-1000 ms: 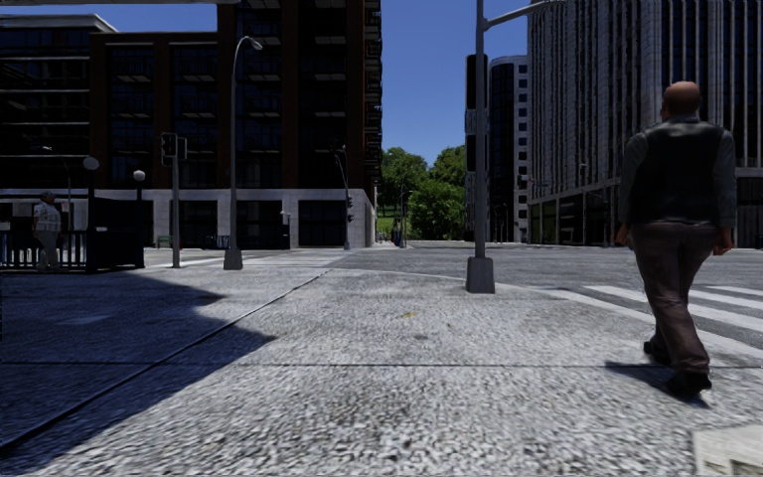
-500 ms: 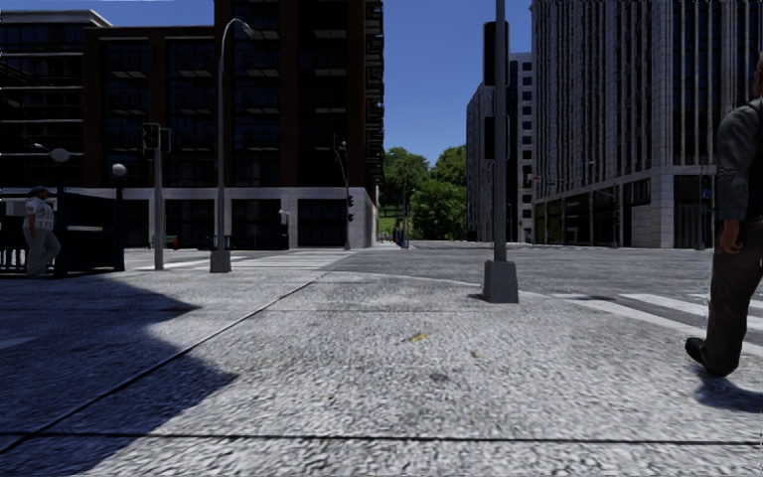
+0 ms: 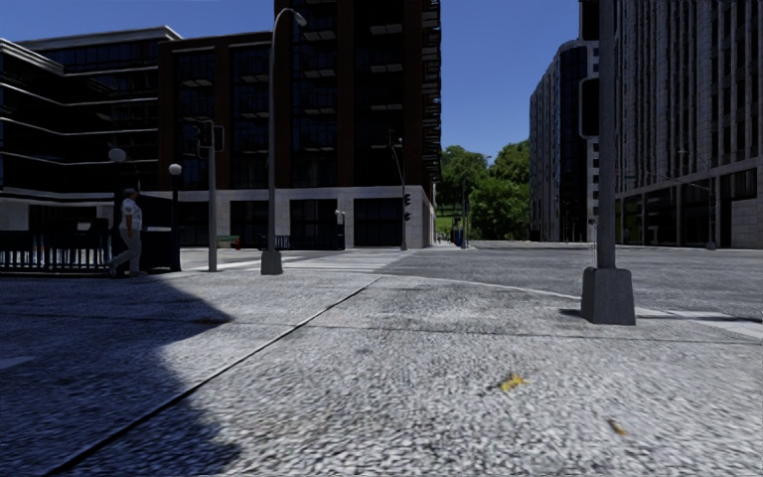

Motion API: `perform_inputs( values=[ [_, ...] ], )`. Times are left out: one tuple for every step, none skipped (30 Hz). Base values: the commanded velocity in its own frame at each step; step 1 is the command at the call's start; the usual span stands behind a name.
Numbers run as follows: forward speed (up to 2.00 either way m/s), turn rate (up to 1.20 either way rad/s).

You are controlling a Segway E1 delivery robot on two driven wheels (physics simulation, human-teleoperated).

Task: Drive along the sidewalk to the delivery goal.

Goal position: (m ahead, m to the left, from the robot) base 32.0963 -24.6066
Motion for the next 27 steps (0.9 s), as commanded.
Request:
perform_inputs(
  values=[
    [1.76,0.00],
    [1.76,0.00],
    [1.76,0.00],
    [1.76,0.00],
    [1.76,0.00],
    [1.76,0.00],
    [1.76,0.00],
    [1.76,0.04],
    [1.76,0.19],
    [1.76,0.29],
    [1.76,0.33],
    [1.76,0.34],
    [1.77,0.34],
    [1.77,0.32],
    [1.77,0.07],
    [1.77,0.07],
    [1.77,0.00],
    [1.77,0.00],
    [1.77,0.00],
    [1.77,0.00],
    [1.77,0.00],
    [1.77,0.00],
    [1.77,0.00],
    [1.77,0.00],
    [1.77,0.00],
    [1.77,0.00],
    [1.77,0.00]
  ],
)
